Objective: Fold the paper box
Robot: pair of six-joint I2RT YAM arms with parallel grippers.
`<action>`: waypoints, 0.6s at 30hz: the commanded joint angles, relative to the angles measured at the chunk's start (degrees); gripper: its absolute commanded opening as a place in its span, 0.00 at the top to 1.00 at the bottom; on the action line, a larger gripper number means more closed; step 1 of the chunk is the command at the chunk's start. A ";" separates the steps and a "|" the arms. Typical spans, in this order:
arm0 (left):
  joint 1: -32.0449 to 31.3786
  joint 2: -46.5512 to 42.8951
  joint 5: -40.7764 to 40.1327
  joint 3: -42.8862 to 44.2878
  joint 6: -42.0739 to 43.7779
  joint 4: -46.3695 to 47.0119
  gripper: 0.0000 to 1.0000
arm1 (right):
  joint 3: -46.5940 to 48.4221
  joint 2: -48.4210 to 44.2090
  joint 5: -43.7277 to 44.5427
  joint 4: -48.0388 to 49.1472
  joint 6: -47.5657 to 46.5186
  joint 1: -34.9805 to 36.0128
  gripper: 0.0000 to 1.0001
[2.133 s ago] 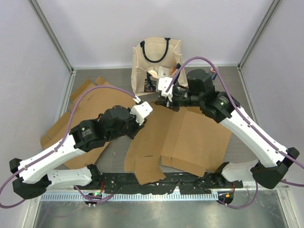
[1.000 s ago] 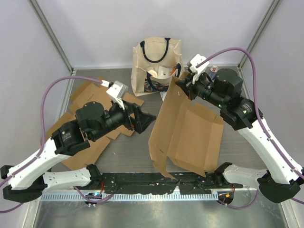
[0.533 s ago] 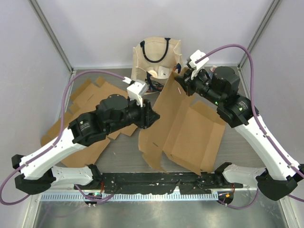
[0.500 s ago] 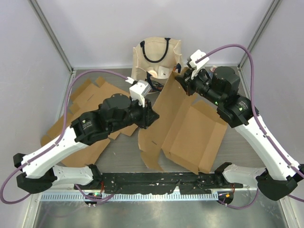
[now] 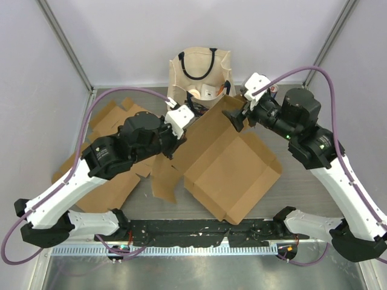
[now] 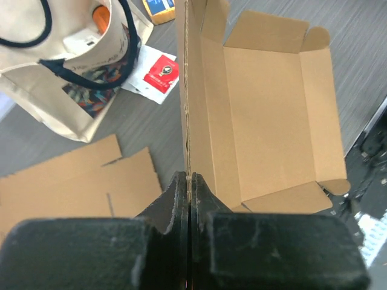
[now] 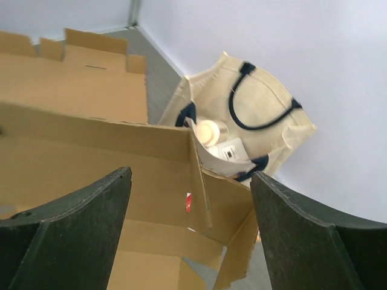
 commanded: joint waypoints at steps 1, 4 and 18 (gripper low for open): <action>2.58 -2.27 9.75 3.15 15.06 -1.98 1.00 | 8.61 -0.46 -13.41 -9.64 -12.09 0.33 0.16; 4.42 -0.44 13.53 5.86 19.54 -4.26 1.00 | 14.68 0.78 -14.30 -16.69 -14.73 0.33 0.19; 6.54 12.56 26.90 25.73 32.65 -18.94 1.00 | 21.55 6.84 -28.37 -21.70 -15.08 2.17 0.23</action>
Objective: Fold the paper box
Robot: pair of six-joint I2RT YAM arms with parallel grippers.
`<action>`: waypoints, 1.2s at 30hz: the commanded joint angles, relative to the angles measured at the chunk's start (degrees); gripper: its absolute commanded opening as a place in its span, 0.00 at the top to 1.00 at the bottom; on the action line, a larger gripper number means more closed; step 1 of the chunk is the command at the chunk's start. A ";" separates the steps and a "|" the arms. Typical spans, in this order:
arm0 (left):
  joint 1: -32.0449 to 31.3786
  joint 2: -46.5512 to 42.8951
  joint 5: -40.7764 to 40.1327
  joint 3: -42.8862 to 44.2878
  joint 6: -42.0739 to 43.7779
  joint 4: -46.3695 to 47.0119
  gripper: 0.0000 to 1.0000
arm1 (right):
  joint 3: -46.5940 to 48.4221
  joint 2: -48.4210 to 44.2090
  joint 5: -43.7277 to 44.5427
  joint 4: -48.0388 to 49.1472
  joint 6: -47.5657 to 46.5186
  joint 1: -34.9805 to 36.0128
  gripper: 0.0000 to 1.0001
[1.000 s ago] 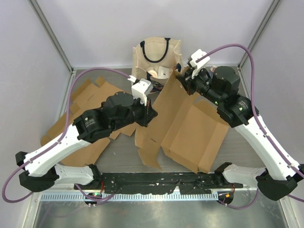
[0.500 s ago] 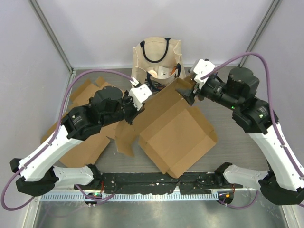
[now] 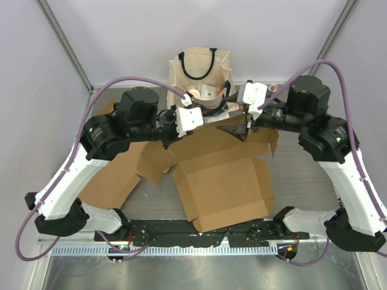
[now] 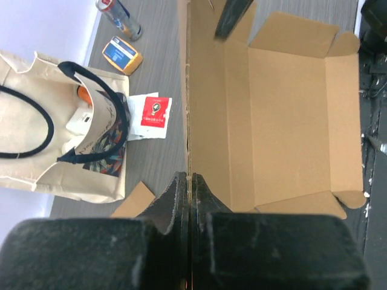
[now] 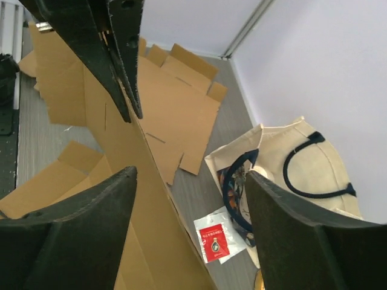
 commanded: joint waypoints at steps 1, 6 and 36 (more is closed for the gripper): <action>0.31 4.95 4.78 8.62 5.77 -6.23 1.00 | 2.07 2.16 -2.05 -2.29 -1.22 1.34 0.27; 0.31 8.55 3.55 11.98 8.14 -9.22 1.00 | 1.20 2.08 1.01 -2.12 -1.14 1.43 0.46; 4.87 -9.15 -26.48 -16.02 -14.75 37.64 0.29 | -11.55 2.69 20.72 7.81 -5.44 5.04 0.99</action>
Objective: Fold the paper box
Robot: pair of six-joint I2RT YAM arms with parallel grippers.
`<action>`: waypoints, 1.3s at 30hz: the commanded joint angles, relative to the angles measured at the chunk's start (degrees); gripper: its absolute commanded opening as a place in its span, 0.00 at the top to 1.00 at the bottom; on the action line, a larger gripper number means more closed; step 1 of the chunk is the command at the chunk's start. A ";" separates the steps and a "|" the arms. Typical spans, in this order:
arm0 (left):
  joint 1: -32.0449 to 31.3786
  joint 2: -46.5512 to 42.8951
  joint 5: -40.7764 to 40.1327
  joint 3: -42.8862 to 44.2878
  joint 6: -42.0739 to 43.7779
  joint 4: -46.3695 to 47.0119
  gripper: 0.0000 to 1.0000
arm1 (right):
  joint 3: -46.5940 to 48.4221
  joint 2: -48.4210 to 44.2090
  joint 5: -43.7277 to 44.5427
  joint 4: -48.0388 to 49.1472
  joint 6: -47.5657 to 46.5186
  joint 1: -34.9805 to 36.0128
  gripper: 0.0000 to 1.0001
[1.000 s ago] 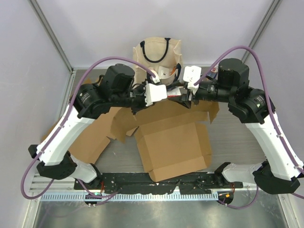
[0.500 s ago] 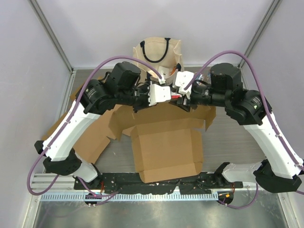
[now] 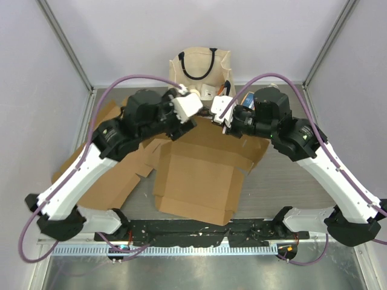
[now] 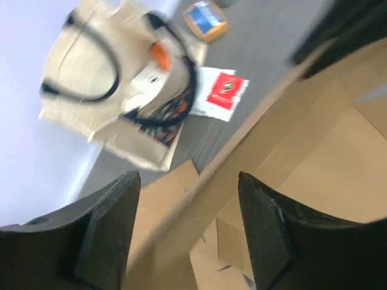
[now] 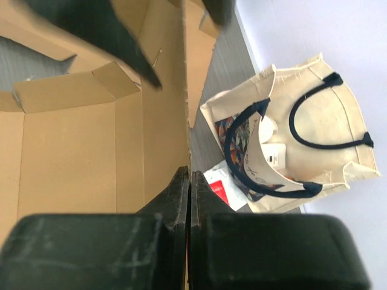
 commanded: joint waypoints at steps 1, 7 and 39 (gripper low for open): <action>2.75 -13.34 -14.90 -13.79 -18.72 30.16 0.26 | -1.86 0.44 0.47 5.60 -3.74 -4.94 0.99; 6.44 -17.75 -19.50 -20.40 -26.30 32.99 0.19 | -2.83 0.89 -10.19 5.25 -3.39 -14.54 0.99; 17.96 -13.70 3.89 -19.09 -32.27 31.76 0.23 | -1.51 1.24 -17.67 4.63 -0.93 -19.82 0.99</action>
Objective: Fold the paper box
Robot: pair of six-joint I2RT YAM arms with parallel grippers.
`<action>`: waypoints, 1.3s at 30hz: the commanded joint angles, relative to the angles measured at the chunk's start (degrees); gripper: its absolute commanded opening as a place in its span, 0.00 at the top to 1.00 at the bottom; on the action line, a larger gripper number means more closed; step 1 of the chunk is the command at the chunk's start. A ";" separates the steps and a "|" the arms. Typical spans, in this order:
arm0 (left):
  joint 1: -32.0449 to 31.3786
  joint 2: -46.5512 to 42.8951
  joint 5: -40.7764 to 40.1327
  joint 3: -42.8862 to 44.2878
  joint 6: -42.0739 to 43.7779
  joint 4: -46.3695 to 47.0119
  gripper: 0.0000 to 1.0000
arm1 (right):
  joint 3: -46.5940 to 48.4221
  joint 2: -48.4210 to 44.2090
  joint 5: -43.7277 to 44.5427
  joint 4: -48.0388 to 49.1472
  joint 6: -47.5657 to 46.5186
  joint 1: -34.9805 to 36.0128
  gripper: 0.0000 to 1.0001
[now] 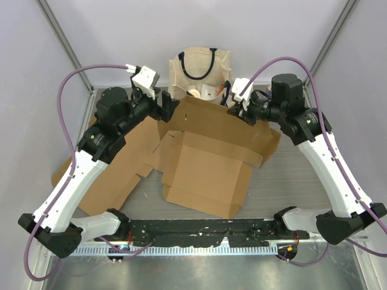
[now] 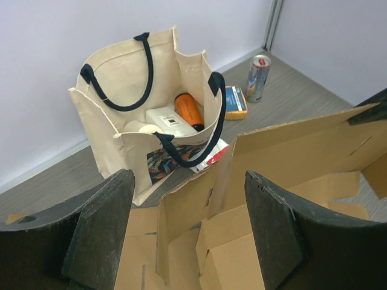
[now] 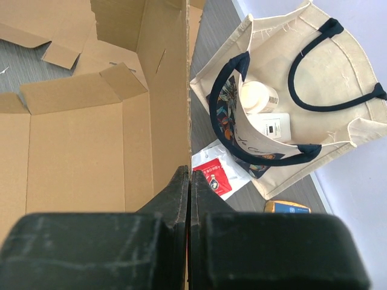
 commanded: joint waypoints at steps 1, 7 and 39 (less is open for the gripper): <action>0.44 -2.19 0.29 2.40 -4.95 0.74 0.23 | 1.57 -1.15 -1.49 3.80 0.91 -0.21 0.99; 0.35 1.06 2.50 3.28 -2.76 -1.45 0.27 | 1.74 -1.41 -2.11 3.89 1.35 -0.21 0.99; -5.80 3.09 4.79 4.07 4.10 -6.37 0.97 | 4.38 8.26 12.44 11.71 6.79 14.02 0.71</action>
